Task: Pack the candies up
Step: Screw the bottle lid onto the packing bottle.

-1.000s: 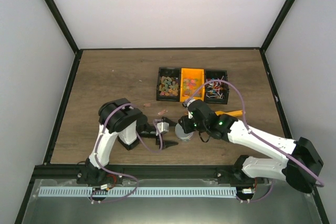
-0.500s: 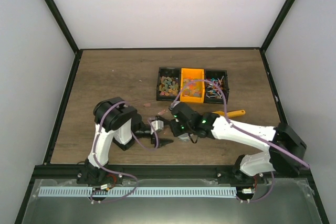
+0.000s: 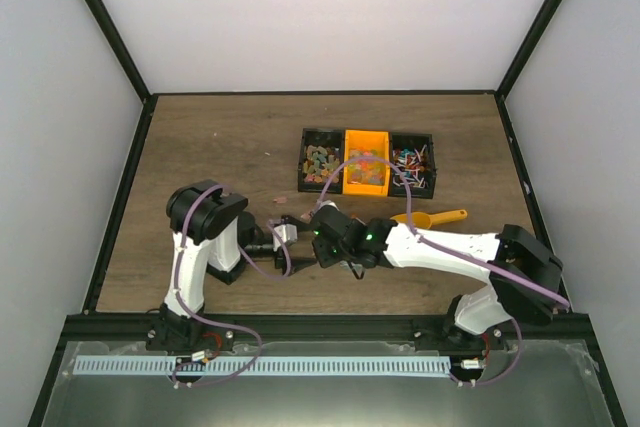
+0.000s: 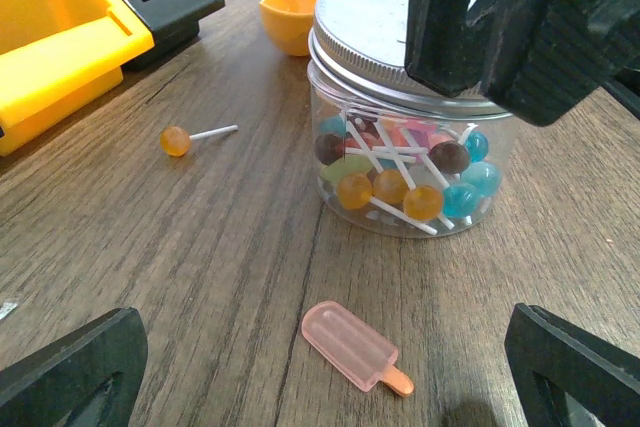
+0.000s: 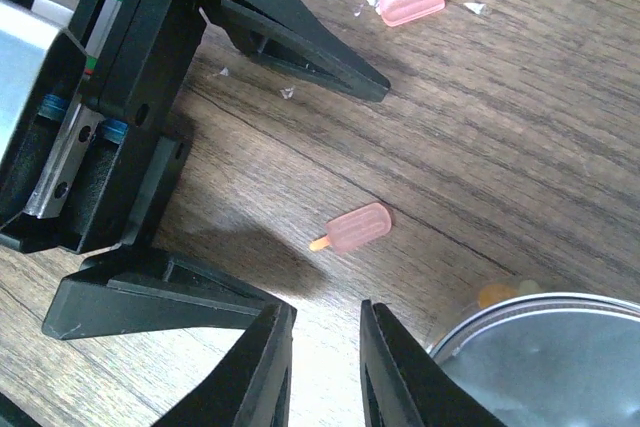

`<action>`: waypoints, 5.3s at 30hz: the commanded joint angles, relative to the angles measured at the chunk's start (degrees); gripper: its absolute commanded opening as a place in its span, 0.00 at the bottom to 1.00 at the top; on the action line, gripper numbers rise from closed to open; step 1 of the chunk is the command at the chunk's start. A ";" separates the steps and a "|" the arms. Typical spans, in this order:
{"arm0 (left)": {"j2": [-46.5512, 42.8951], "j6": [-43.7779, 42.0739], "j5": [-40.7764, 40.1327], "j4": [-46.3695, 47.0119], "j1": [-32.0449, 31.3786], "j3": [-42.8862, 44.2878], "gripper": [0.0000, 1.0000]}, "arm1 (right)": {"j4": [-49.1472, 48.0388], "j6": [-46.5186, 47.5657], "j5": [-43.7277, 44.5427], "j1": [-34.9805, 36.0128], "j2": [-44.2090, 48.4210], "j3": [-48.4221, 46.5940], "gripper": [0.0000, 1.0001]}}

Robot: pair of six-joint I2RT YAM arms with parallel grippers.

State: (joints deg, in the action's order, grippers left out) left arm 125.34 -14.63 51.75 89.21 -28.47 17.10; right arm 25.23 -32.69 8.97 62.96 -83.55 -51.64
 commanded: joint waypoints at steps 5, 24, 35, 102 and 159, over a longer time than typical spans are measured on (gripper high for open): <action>9.57 10.48 -4.18 12.35 1.93 -4.21 1.00 | 0.60 -1.21 -0.10 2.43 -2.41 -0.96 0.22; 9.50 11.55 -3.82 12.39 2.19 -3.70 1.00 | 6.56 -5.41 7.12 3.12 -1.64 -0.64 0.25; 9.73 11.60 -3.38 12.39 2.27 -3.53 1.00 | -2.57 -3.37 3.05 0.89 13.84 5.69 0.24; 8.36 13.23 -10.22 12.39 -2.12 -2.16 1.00 | 3.83 8.36 -8.03 -11.06 16.10 11.19 0.97; 9.83 28.22 -35.40 12.48 -25.25 -1.64 1.00 | -21.00 -1.78 -7.73 -24.29 22.86 23.84 0.01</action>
State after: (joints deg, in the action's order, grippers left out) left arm 123.92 -3.79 13.47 89.23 -52.64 17.65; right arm 8.45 -35.53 2.72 40.14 -58.43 -27.94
